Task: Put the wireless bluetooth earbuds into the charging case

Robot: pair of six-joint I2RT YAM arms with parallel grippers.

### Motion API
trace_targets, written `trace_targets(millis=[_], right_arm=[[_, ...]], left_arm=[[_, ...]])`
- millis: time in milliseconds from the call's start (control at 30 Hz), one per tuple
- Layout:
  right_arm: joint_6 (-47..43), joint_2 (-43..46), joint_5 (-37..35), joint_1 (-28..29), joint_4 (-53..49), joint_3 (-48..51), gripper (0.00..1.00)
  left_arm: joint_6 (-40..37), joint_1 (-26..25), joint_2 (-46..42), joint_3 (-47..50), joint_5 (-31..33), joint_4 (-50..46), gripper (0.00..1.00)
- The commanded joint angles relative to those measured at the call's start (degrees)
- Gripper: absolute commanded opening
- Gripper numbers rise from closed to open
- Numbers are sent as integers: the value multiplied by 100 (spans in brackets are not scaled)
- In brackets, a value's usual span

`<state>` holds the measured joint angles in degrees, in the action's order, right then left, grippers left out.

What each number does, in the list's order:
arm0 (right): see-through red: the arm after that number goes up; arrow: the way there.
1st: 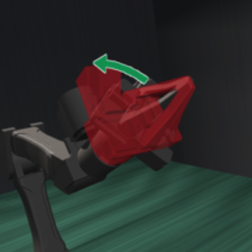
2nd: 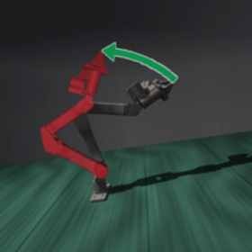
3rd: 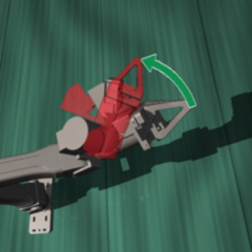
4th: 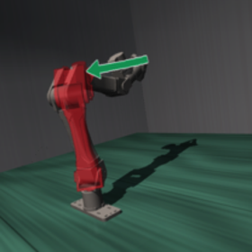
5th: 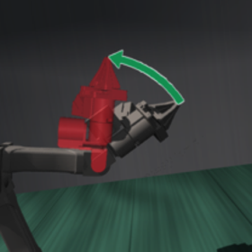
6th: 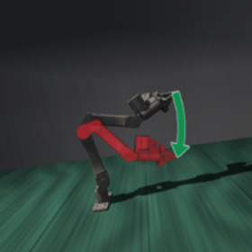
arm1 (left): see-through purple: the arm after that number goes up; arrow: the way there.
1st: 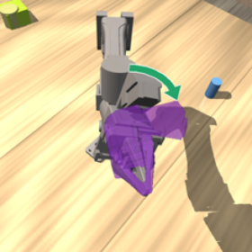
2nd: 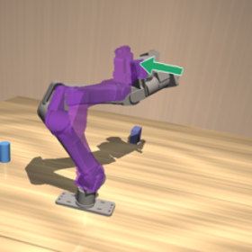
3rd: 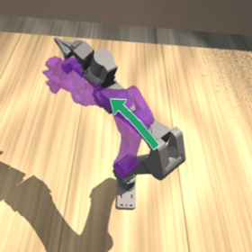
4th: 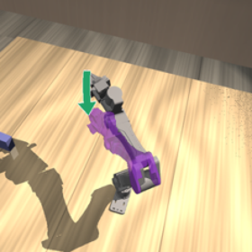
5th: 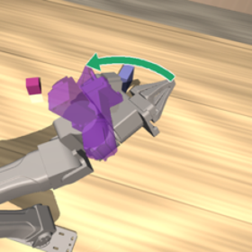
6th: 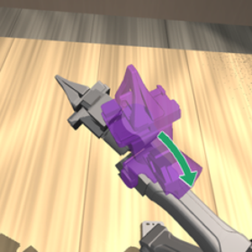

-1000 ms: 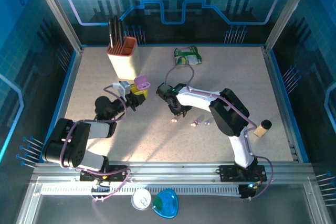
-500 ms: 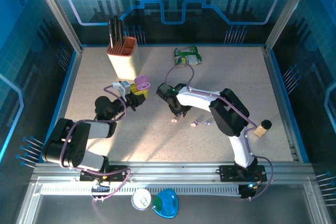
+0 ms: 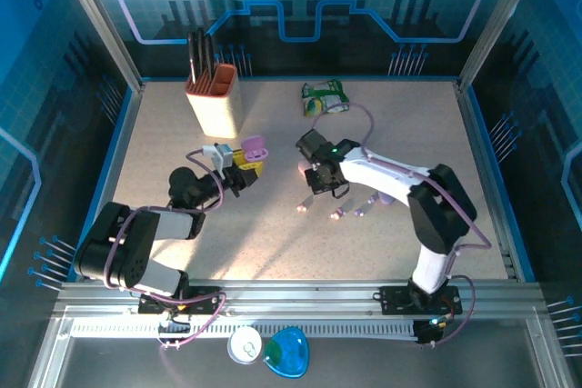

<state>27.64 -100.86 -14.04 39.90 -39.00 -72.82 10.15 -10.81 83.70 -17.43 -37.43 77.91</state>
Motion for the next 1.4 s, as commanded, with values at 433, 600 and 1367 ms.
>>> trace_targets(millis=[433, 600, 1367], right_arm=[[-67, 1826, 2138, -699, 1123, 1067, 19], [-722, 2380, 2399, -692, 1352, 1250, 19], [-1586, 2719, 4122, -335, 1778, 896, 18]], left_arm=[[-344, -801, 415, -238, -410, 173, 27], [-370, -943, 521, -320, -518, 163, 27], [-160, -1354, 573, -595, -1527, 234, 27]])
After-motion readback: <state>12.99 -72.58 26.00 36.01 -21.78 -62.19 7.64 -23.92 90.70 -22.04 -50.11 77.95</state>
